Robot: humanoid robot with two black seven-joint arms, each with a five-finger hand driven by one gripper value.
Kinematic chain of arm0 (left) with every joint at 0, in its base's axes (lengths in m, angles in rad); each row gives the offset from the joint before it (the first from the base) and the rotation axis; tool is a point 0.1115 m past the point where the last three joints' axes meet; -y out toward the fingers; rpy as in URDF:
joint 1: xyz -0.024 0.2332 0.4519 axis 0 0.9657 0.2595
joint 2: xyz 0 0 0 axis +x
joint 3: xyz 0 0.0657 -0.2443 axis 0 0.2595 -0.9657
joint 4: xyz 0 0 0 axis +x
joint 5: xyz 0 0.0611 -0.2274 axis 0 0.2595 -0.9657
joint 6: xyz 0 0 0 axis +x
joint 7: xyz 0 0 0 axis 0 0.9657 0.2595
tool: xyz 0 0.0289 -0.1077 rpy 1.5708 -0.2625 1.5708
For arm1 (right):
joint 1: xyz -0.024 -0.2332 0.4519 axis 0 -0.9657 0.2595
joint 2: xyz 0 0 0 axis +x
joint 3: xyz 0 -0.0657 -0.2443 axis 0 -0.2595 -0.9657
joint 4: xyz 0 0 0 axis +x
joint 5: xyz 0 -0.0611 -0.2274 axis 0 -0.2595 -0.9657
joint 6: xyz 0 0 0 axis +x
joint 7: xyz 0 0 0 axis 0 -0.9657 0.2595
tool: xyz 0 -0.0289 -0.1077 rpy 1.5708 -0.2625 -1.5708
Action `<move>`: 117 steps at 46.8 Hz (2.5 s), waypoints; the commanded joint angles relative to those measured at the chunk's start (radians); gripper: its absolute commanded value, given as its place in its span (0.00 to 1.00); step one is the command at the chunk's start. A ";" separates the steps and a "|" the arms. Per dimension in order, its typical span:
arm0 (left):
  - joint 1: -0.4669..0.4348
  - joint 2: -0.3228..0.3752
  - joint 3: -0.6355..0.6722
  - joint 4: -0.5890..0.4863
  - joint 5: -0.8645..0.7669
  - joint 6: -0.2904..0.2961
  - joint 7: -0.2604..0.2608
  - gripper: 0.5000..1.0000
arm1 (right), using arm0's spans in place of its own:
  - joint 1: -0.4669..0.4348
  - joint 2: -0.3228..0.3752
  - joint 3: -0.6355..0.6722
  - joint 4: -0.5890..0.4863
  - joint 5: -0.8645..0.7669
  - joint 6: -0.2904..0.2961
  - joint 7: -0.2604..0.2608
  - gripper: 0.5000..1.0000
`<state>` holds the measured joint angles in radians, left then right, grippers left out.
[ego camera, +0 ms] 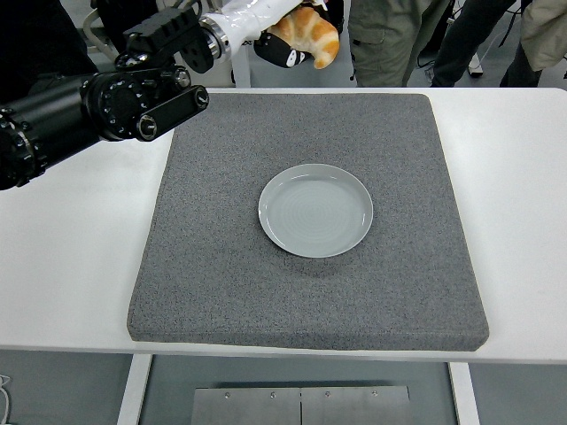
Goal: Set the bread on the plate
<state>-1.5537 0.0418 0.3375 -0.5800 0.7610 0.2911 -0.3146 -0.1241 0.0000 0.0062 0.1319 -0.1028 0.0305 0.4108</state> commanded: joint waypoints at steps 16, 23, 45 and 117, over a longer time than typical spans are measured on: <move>-0.039 -0.042 0.000 -0.078 0.006 0.019 -0.008 0.00 | 0.000 0.000 0.000 0.000 0.000 0.000 0.000 1.00; -0.026 -0.014 0.006 -0.227 0.023 0.071 -0.009 0.00 | 0.000 0.000 0.000 0.000 0.000 0.000 0.000 1.00; 0.168 0.082 0.005 -0.324 0.228 0.186 -0.046 0.00 | 0.000 0.000 0.000 0.000 0.000 0.000 0.000 1.00; 0.366 0.079 -0.002 -0.311 0.224 0.201 -0.049 0.00 | 0.000 0.000 0.000 0.000 0.000 0.000 0.000 1.00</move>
<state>-1.1898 0.1207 0.3376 -0.8911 0.9863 0.4923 -0.3634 -0.1243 0.0000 0.0061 0.1319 -0.1028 0.0308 0.4107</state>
